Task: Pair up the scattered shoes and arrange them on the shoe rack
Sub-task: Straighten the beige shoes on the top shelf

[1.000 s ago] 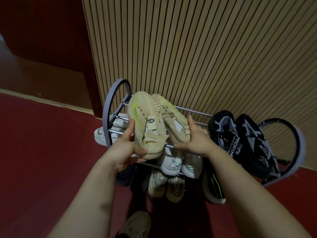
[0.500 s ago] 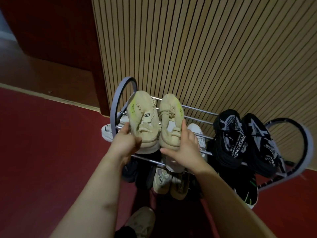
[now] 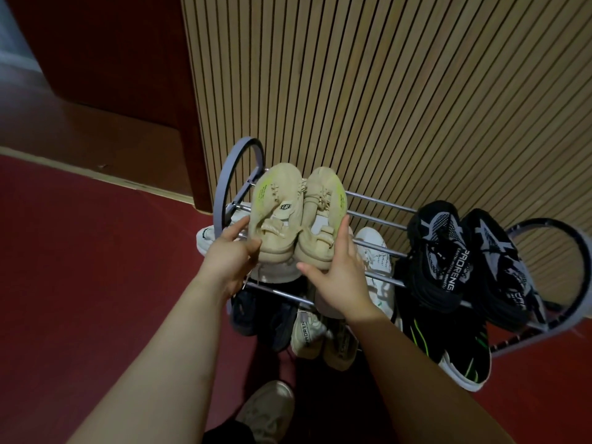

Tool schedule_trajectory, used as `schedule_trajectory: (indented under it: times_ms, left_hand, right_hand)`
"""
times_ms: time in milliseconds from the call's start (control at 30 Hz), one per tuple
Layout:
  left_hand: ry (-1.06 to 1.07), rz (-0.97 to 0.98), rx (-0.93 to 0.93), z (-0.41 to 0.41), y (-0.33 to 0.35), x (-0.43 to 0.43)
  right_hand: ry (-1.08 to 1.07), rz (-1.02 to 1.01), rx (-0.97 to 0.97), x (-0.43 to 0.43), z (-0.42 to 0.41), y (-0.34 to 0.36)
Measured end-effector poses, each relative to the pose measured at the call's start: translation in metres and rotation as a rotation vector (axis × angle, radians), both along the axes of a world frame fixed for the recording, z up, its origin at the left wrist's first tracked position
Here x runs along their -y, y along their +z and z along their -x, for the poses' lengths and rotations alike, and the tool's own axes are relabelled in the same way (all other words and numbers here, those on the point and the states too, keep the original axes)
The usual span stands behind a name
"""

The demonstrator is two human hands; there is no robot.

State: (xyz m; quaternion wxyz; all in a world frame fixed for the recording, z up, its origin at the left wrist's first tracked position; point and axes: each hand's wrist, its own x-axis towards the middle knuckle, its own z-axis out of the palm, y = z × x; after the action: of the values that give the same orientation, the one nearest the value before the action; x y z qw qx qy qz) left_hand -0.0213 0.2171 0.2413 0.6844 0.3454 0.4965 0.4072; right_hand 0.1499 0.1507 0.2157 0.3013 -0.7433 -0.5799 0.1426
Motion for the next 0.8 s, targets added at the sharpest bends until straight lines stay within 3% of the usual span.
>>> schedule_trajectory:
  times_ms: [167,300,433,500,600,700,800]
  left_hand:
    - [0.046,-0.085,-0.186,0.006,-0.009,0.014]
    - [0.103,-0.076,-0.222,0.025,-0.013,0.033]
    - [0.132,-0.056,-0.35,0.052,-0.006,0.052]
    - [0.111,-0.055,-0.408,0.066,0.001,0.054]
    - [0.103,-0.063,-0.506,0.088,0.012,0.044]
    - [0.179,-0.057,-0.61,0.105,0.005,0.018]
    - [0.137,-0.025,-0.648,0.109,-0.033,-0.009]
  right_hand:
    - [-0.08,-0.005,0.132,0.01,0.007,-0.004]
    - [-0.101,-0.164,0.235,0.034,0.023,-0.013]
    - [0.075,-0.257,0.334,0.054,0.036,-0.014]
    - [0.216,-0.215,0.388,0.062,0.042,-0.017]
    - [0.301,0.04,0.377,0.072,0.047,-0.019]
    - [0.236,0.271,0.273,0.072,0.043,-0.024]
    - [0.131,0.341,0.068,0.06,0.04,-0.032]
